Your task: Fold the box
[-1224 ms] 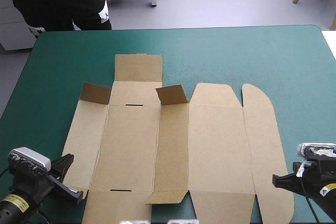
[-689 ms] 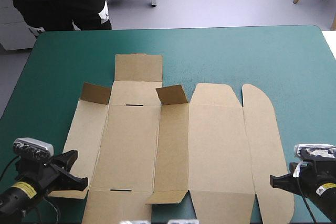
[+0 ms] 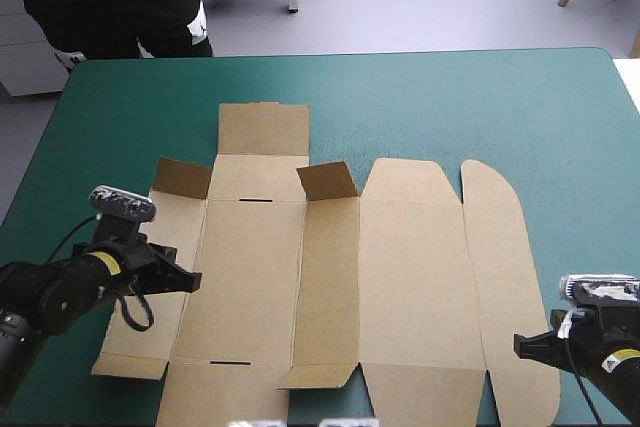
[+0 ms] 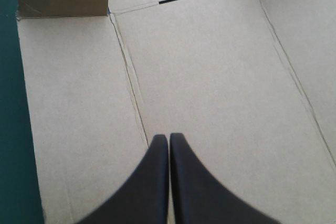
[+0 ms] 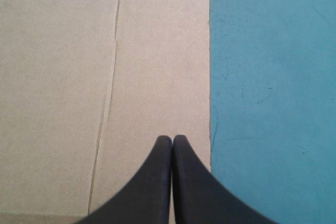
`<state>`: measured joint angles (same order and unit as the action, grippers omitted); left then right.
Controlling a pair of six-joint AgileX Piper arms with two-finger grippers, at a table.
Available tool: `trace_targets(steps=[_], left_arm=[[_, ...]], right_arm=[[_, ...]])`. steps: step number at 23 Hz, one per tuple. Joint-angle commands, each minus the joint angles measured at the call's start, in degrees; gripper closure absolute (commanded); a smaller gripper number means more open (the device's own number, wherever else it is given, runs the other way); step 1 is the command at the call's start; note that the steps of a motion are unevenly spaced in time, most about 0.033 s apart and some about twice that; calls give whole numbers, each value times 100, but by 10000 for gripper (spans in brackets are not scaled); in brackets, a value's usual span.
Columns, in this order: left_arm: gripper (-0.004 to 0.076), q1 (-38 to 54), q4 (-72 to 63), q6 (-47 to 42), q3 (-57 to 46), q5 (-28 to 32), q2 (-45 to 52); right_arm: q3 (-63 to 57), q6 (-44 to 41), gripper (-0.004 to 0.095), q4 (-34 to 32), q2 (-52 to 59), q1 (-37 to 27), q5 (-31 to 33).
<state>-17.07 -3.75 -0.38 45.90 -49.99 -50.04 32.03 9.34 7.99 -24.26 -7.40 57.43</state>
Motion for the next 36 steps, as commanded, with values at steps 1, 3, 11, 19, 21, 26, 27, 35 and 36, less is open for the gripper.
trace_targets(steps=[1,3,11,19,21,26,27,35,36], left_arm=[[734,-3,104,-71,369,286,-451],[734,258,104,-59,625,294,-827],[734,2028,-712,831,1160,-21,-1573],[734,4282,-1092,1850,1189,-504,-1596],[734,4981,-1467,2428,1189,-795,-1609],[734,6551,-2740,3787,1189,-2253,-1843],[734,6710,-2984,3944,1189,-2431,-1917],[732,6708,-2979,4267,1189,-2159,-1971],[731,6708,-2979,4267,1189,-2159,-1971]], right_arm=[[132,65,927,54,-39,-22,-312],[132,65,927,54,-39,-22,-312],[132,65,927,54,-39,-22,-312],[132,65,927,54,-39,-22,-312],[132,65,927,54,-39,-22,-312],[132,65,927,54,-39,-22,-312],[132,65,927,54,-39,-22,-312],[132,68,927,54,-39,-22,-312],[132,68,927,54,-39,-22,-312]])
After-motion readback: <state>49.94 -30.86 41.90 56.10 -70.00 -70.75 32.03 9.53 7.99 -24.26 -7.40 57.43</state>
